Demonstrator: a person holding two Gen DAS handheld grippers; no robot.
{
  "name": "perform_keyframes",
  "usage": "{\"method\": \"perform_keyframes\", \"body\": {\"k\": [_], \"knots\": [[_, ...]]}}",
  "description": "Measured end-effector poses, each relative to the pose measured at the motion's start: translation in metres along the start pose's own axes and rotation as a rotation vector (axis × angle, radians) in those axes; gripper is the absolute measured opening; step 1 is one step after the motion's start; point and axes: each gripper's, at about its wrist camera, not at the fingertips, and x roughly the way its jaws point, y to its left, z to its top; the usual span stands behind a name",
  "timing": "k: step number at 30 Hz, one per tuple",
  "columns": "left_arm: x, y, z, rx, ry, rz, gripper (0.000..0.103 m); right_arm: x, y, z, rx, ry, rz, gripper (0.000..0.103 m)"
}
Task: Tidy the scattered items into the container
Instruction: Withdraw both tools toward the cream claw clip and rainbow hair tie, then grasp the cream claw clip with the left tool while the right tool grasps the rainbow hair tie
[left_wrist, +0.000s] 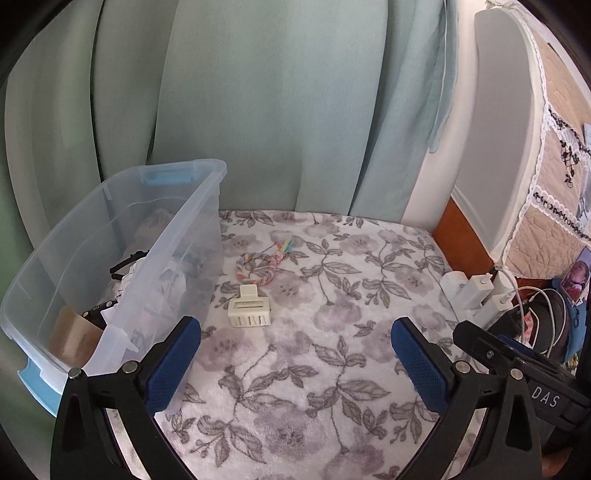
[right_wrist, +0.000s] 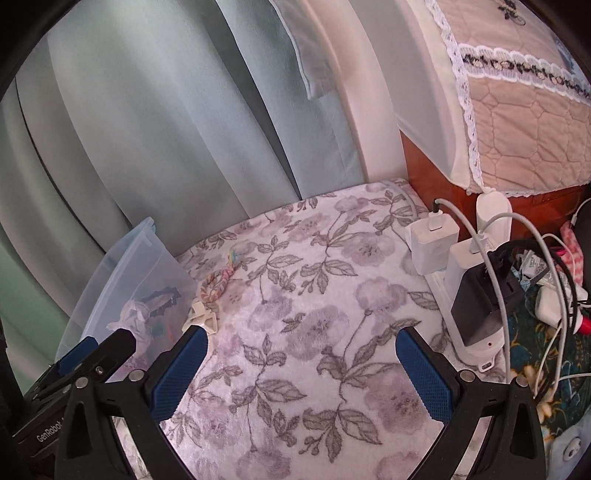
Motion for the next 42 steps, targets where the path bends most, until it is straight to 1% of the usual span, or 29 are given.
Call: {"method": "perform_keyframes", "body": {"k": [3, 5, 7, 9, 10, 11, 13, 15, 17, 19, 23, 26, 28, 30, 33, 35, 37, 40, 42], "knots": [[0.014, 0.005, 0.000, -0.015, -0.001, 0.016, 0.103, 0.019, -0.003, -0.003, -0.005, 0.054, 0.011, 0.103], [0.022, 0.001, -0.001, 0.010, -0.015, 0.027, 0.102, 0.031, -0.001, -0.003, -0.036, 0.073, -0.005, 0.103], [0.032, -0.003, -0.001, 0.022, -0.002, 0.027, 0.103, 0.043, -0.001, 0.000, -0.053, 0.086, -0.032, 0.103], [0.042, -0.004, -0.001, 0.018, 0.015, 0.008, 0.103, 0.054, -0.005, 0.006, -0.046, 0.099, -0.032, 0.103], [0.047, -0.004, -0.001, 0.016, 0.024, 0.011, 0.103, 0.060, -0.006, 0.008, -0.045, 0.109, -0.036, 0.103], [0.051, -0.003, -0.001, 0.010, 0.027, 0.024, 0.103, 0.065, -0.006, 0.010, -0.050, 0.115, -0.042, 0.103], [0.057, -0.003, -0.003, -0.003, 0.031, 0.079, 0.103, 0.073, -0.005, 0.014, -0.077, 0.125, -0.054, 0.103], [0.063, 0.001, -0.004, -0.046, 0.041, 0.109, 0.103, 0.082, -0.003, 0.017, -0.102, 0.135, -0.060, 0.103], [0.071, 0.007, -0.005, -0.102, 0.052, 0.155, 0.103, 0.092, -0.002, 0.021, -0.111, 0.155, -0.048, 0.103], [0.082, 0.010, -0.006, -0.131, 0.073, 0.197, 0.103, 0.102, -0.002, 0.027, -0.109, 0.165, -0.032, 0.103], [0.103, 0.009, -0.009, -0.118, 0.083, 0.292, 0.102, 0.118, 0.006, 0.040, -0.134, 0.164, -0.013, 0.103], [0.118, 0.008, -0.010, -0.107, 0.082, 0.335, 0.102, 0.131, 0.013, 0.045, -0.166, 0.172, 0.008, 0.103], [0.129, 0.009, -0.009, -0.108, 0.086, 0.355, 0.099, 0.139, 0.018, 0.047, -0.185, 0.178, 0.026, 0.103], [0.138, 0.012, -0.008, -0.126, 0.093, 0.392, 0.098, 0.149, 0.022, 0.047, -0.207, 0.194, 0.046, 0.103], [0.149, 0.016, -0.007, -0.158, 0.089, 0.430, 0.098, 0.163, 0.027, 0.049, -0.228, 0.207, 0.063, 0.097], [0.156, 0.017, -0.007, -0.170, 0.101, 0.454, 0.098, 0.173, 0.029, 0.052, -0.223, 0.215, 0.053, 0.093], [0.162, 0.019, -0.008, -0.181, 0.117, 0.485, 0.098, 0.182, 0.029, 0.056, -0.206, 0.228, 0.066, 0.090], [0.170, 0.023, -0.009, -0.207, 0.127, 0.479, 0.098, 0.194, 0.034, 0.061, -0.215, 0.234, 0.085, 0.079], [0.176, 0.025, -0.009, -0.211, 0.142, 0.471, 0.098, 0.201, 0.039, 0.063, -0.231, 0.237, 0.095, 0.076]]}}
